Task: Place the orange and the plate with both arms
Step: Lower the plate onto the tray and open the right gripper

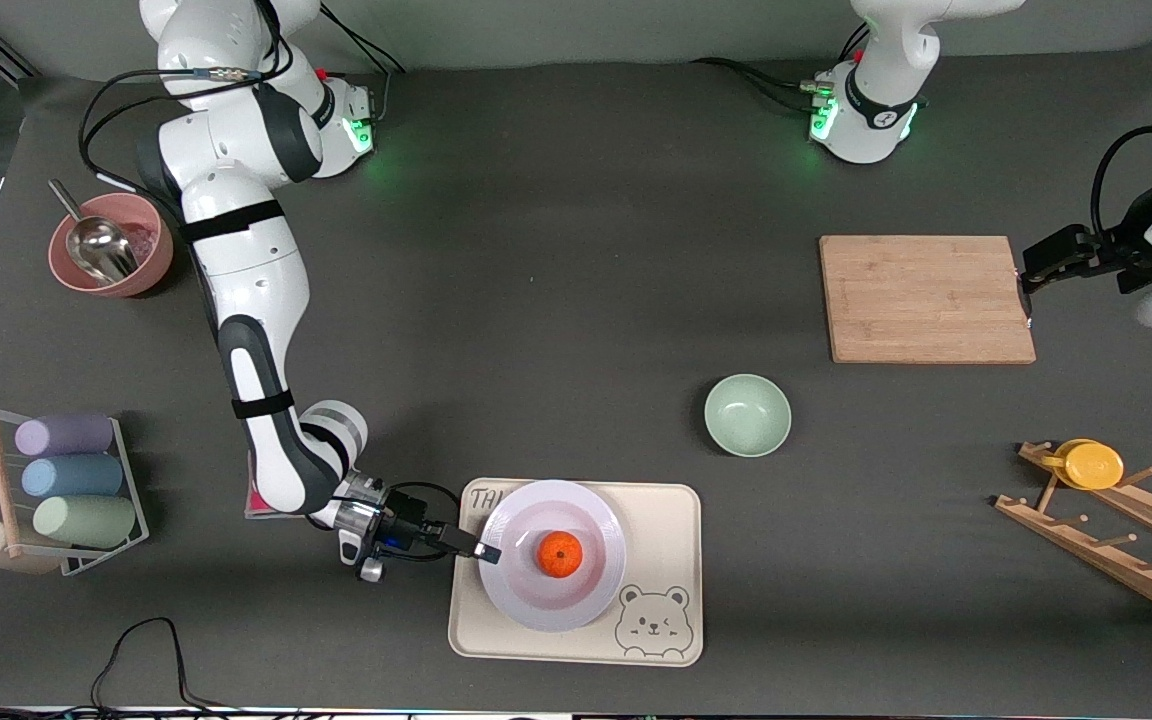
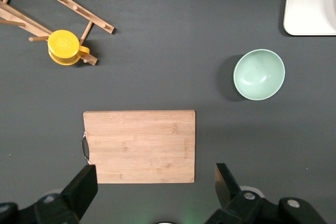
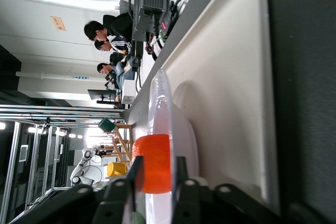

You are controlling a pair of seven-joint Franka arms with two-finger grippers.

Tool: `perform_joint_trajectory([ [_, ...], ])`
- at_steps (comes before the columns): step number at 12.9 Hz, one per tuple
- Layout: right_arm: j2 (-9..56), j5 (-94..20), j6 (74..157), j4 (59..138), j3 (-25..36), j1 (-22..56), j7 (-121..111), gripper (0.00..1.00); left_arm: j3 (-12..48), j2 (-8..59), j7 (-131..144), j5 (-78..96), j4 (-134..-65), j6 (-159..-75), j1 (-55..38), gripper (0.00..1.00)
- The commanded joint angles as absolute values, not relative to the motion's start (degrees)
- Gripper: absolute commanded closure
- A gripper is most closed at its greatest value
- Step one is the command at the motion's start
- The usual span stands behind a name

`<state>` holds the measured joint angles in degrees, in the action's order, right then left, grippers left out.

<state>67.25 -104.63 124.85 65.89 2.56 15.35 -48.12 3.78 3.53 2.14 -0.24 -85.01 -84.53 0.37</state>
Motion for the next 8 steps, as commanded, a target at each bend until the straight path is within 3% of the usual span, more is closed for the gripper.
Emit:
perform_joint_trajectory([
  [1, 68.4, -104.5, 125.3, 64.2, 2.2, 15.2, -46.8, 0.00, 3.4, 2.2, 2.3, -0.1, -85.8, -84.0, -0.2, 0.00],
  [8, 67.2, -103.3, 125.3, 64.4, 2.7, 14.9, -47.5, 0.00, 3.4, 2.1, 2.3, -0.1, -85.8, -83.9, -0.2, 0.00],
])
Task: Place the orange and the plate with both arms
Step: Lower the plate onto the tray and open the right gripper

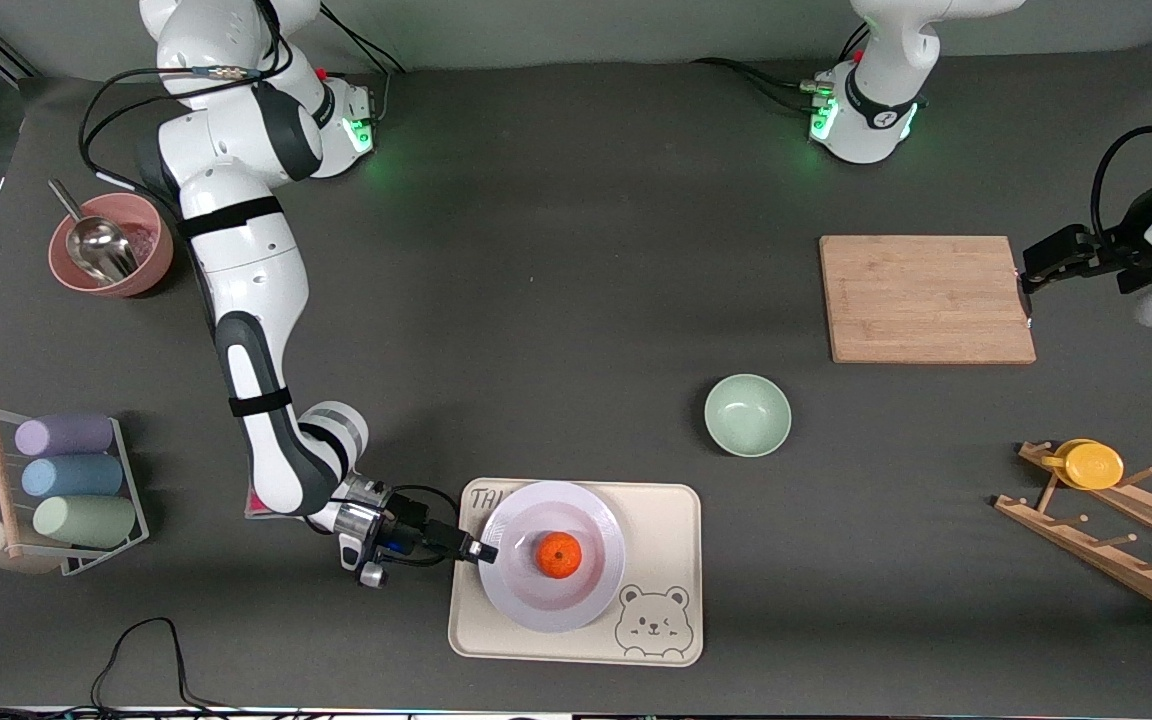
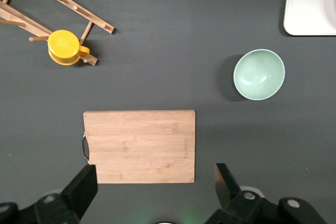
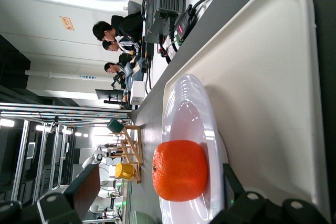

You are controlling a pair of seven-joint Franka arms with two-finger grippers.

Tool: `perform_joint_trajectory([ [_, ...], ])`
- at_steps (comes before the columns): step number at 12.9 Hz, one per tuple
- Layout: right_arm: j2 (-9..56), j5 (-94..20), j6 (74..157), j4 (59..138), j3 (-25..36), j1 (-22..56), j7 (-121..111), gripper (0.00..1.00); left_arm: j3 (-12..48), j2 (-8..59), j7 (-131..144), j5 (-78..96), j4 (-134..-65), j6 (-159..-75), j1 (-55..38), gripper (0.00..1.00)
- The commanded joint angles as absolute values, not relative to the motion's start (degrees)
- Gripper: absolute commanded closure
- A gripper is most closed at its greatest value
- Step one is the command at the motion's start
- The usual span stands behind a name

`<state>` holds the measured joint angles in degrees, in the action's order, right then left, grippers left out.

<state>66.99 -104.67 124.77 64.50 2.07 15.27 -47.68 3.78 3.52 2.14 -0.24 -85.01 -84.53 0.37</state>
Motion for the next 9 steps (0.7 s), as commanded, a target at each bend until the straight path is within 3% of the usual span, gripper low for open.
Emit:
perform_joint_trajectory([
  [1, 66.8, -102.1, 125.3, 64.4, 2.7, 14.9, -47.7, 0.00, 3.4, 2.1, 2.3, -0.1, -85.8, -83.9, -0.2, 0.00],
  [9, 63.4, -92.6, 125.3, 66.7, 4.4, 14.2, -47.6, 0.00, 3.4, 2.1, 2.3, 0.1, -85.8, -83.9, -0.2, 0.00],
])
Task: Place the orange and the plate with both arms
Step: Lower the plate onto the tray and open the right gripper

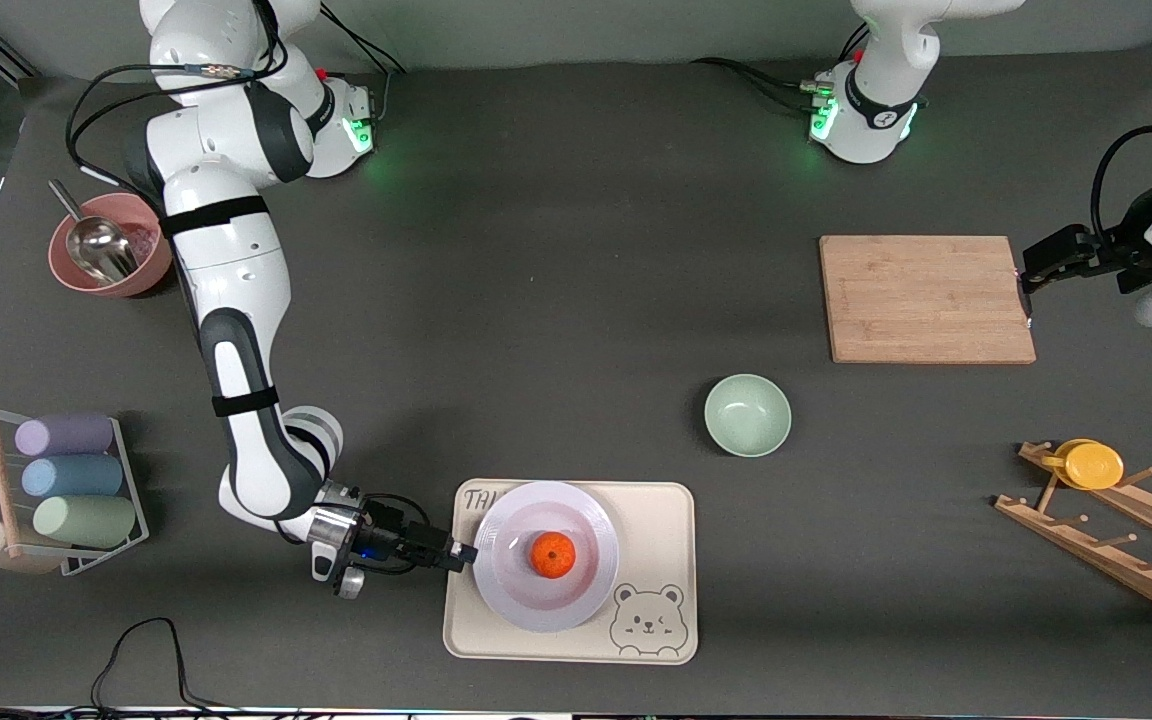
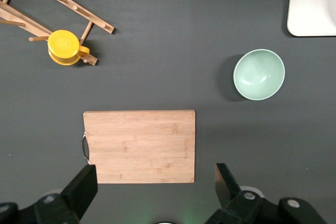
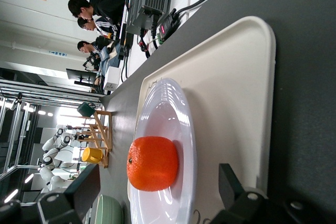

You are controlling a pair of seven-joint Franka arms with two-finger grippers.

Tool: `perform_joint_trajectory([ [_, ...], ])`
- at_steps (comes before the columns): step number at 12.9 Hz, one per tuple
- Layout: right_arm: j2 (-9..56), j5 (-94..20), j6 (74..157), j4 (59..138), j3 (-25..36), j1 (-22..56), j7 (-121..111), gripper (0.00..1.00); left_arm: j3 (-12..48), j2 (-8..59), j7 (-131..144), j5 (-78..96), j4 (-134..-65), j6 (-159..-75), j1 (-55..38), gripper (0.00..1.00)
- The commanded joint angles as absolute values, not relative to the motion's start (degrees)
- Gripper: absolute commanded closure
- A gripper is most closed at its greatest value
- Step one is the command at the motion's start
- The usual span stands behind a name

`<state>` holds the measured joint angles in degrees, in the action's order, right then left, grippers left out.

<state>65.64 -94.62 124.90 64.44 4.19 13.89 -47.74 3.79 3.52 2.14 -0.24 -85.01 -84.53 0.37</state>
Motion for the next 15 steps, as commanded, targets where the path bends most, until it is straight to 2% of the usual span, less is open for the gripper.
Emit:
perform_joint_trajectory([
  [1, 62.8, -90.8, 125.3, 67.1, 5.1, 14.2, -47.5, 0.00, 3.4, 2.1, 2.3, 0.1, -85.8, -83.9, -0.2, 0.00],
  [3, 60.5, -86.4, 125.2, 69.2, 5.5, 14.1, -47.3, 0.00, 3.4, 2.1, 2.3, 0.1, -85.8, -83.9, -0.2, 0.00],
  [7, 51.8, -78.1, 124.9, 79.9, 7.4, 14.2, -47.0, 0.00, 3.4, 2.1, 2.3, 0.2, -85.8, -83.9, -0.2, 0.00],
  [11, 41.4, -60.6, 124.7, 90.9, 10.6, 15.0, -43.4, 0.00, 3.4, 2.1, 2.3, 0.2, -85.8, -83.9, -0.1, 0.00],
  [15, 35.2, -46.6, 124.7, 95.0, 12.1, 15.8, -36.1, 0.00, 3.4, 2.1, 2.3, 0.3, -85.8, -83.9, -0.1, 0.00],
])
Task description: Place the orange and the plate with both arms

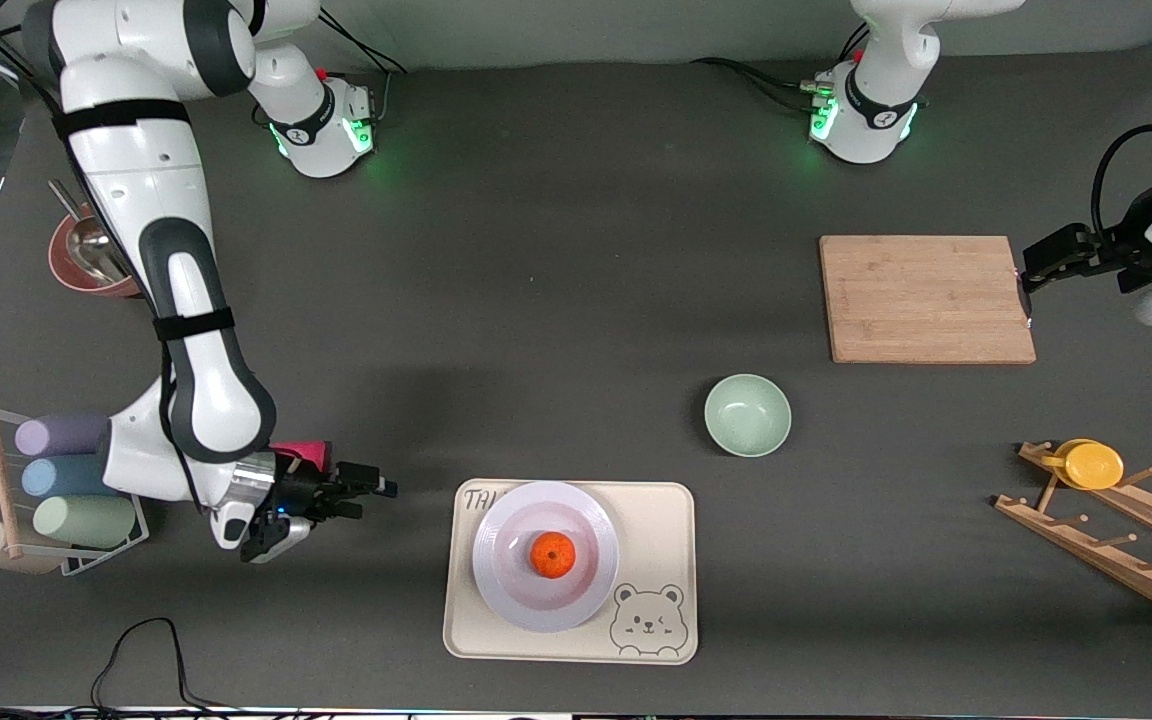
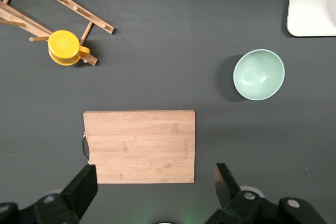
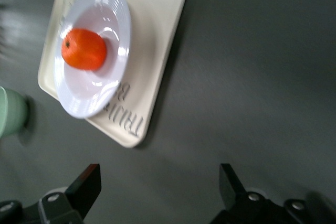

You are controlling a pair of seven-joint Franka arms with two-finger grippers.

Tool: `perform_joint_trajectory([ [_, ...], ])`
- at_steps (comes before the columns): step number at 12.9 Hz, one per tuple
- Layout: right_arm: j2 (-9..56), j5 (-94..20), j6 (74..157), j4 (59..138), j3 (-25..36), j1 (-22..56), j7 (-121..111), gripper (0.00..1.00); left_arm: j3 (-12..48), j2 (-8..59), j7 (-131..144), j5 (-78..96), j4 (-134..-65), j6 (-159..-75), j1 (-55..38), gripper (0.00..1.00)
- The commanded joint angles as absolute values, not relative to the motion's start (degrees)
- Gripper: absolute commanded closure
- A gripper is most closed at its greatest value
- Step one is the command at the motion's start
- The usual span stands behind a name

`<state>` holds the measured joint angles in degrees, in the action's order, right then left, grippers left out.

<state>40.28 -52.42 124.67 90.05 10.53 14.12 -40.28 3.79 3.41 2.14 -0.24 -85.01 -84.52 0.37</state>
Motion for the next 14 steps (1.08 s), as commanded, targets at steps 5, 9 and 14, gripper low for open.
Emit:
perform_joint_trajectory([
  [5, 29.9, -28.9, 120.2, 96.2, 22.8, 22.7, -30.6, 0.00, 3.3, 2.1, 2.3, 0.5, -85.7, -83.8, -0.1, 0.00],
  [9, 27.3, -16.1, 112.2, 90.9, 23.0, 23.5, -22.1, 0.00, 3.3, 2.1, 2.5, 0.6, -85.3, -83.7, 0.1, 0.00],
  [14, 26.9, -10.7, 98.5, 77.0, 22.8, 24.3, -15.6, 0.00, 3.3, 2.2, 2.4, 0.6, -85.3, -83.8, 0.2, 0.00],
])
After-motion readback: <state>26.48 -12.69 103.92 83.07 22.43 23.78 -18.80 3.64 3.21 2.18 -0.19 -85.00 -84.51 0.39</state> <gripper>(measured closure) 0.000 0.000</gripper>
